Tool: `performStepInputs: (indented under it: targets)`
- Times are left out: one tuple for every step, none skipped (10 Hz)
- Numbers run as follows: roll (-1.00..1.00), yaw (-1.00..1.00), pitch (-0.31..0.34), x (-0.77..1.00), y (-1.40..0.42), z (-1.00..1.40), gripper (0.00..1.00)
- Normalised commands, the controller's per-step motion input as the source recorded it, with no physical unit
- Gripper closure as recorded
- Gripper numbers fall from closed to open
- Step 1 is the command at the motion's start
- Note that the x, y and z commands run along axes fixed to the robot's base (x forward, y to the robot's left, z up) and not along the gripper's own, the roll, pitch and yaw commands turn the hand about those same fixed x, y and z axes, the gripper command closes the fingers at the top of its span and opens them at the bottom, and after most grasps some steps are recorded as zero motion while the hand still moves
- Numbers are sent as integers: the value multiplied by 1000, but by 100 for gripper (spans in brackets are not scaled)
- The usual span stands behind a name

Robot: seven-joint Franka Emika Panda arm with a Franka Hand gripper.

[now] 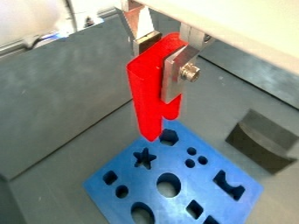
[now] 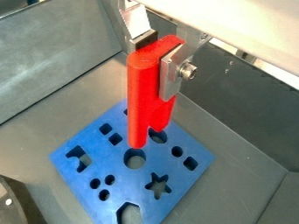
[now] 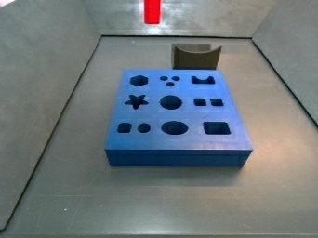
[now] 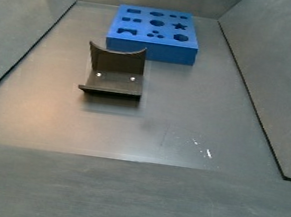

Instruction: Insert the square-circle object.

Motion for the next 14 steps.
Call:
performStepInputs:
  targets:
    - [-61, -1000, -107, -17, -9, -431, 100]
    - [-91, -991, -161, -77, -31, -477, 100]
    - [-91, -989, -163, -77, -31, -477, 100]
    - [-90, -989, -166, -77, -34, -477, 100]
    - [-89, -991, -164, -77, -34, -477, 100]
    - [-73, -1000, -134, -43, -29, -449, 100]
    - [-39, -1000, -41, 0, -3, -423, 100]
    - [-50, -1000, -17, 0, -11, -394, 100]
    - [-27, -1000, 0, 0, -74, -329, 100]
    - [-16, -1000, 0, 0, -80, -323, 100]
    - [0, -1000, 0, 0, -54, -343, 100]
    - [0, -1000, 0, 0, -29, -354, 100]
    - [0, -1000, 0, 0, -23, -309, 100]
    - [0, -1000, 11, 0, -54, -209, 100]
